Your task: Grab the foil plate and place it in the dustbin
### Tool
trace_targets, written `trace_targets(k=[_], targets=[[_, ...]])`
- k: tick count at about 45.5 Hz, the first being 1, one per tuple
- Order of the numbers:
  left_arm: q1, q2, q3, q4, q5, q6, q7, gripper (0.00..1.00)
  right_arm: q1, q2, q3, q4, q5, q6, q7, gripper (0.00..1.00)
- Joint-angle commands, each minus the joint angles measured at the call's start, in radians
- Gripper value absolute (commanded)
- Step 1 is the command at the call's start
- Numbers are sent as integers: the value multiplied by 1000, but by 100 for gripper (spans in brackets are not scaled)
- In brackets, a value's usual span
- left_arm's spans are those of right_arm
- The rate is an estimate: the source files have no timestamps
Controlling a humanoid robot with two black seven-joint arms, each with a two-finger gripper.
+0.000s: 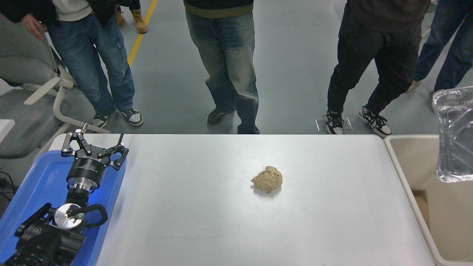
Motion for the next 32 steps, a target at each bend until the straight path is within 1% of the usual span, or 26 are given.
trace_targets(k=[1,8,12,19,32], targets=[[-1,0,0,0,1,0,0,99,-625,102,407,-418,-12,-144,8,0],[-1,0,0,0,-1,0,0,99,-759,246,439,-634,6,-155,5,0],[-1,0,0,0,-1,0,0,99,-800,309,447,-688,8,-165,-6,0],[-1,0,0,0,-1,0,0,99,-860,396,513,-725,37,-207,-7,0],[-2,0,0,0,-1,0,0,99,-892,413,513,-737,35,-213,-6,0]])
